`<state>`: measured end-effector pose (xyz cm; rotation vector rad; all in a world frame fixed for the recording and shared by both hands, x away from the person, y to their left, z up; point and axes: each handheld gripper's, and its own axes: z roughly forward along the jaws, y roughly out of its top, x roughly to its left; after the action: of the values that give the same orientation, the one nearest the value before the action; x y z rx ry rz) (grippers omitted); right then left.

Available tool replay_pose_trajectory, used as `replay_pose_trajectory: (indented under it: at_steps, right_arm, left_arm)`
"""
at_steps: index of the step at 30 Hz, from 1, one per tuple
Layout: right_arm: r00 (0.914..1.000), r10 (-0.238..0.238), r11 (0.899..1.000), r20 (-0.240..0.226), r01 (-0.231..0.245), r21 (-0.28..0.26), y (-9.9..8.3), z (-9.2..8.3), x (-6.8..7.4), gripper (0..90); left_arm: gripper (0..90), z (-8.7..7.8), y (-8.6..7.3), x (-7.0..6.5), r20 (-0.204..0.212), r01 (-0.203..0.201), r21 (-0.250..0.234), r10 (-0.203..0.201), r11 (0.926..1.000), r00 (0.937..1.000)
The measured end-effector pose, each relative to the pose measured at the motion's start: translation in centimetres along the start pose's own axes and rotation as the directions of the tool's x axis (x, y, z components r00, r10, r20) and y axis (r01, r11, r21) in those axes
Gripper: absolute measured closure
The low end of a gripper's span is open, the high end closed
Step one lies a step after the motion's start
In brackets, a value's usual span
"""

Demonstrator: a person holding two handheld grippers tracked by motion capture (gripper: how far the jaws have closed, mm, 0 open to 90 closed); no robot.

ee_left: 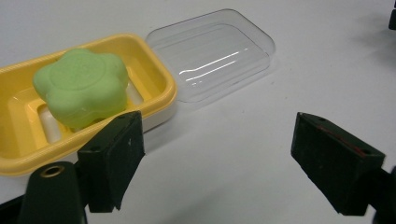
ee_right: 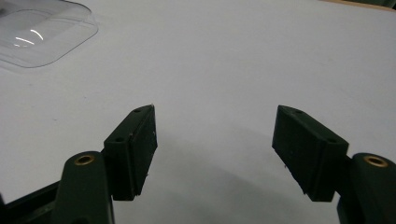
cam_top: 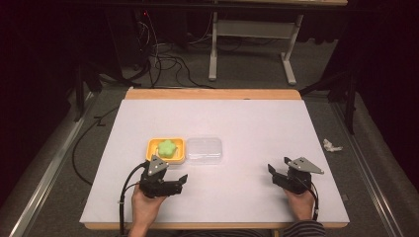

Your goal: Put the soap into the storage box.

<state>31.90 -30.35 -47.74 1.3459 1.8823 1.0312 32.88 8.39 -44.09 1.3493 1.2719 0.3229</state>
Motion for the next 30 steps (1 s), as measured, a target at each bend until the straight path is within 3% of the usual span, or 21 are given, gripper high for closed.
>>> replay_pose_trajectory:
  at_steps: [11,30]
  right_arm:
    - [1.0000,0.000,1.000,0.000,0.000,0.000,0.0,0.0,0.0,31.2]
    - [1.0000,-0.002,1.000,0.000,0.002,0.003,0.0,0.0,0.0,31.2]
  left_arm:
    - [18.5,0.5,-0.4,0.5,-0.008,0.025,0.006,-0.025,0.9997,0.9996]
    - [18.6,1.5,-1.1,1.3,-0.036,0.011,0.005,-0.011,0.9999,0.9993]
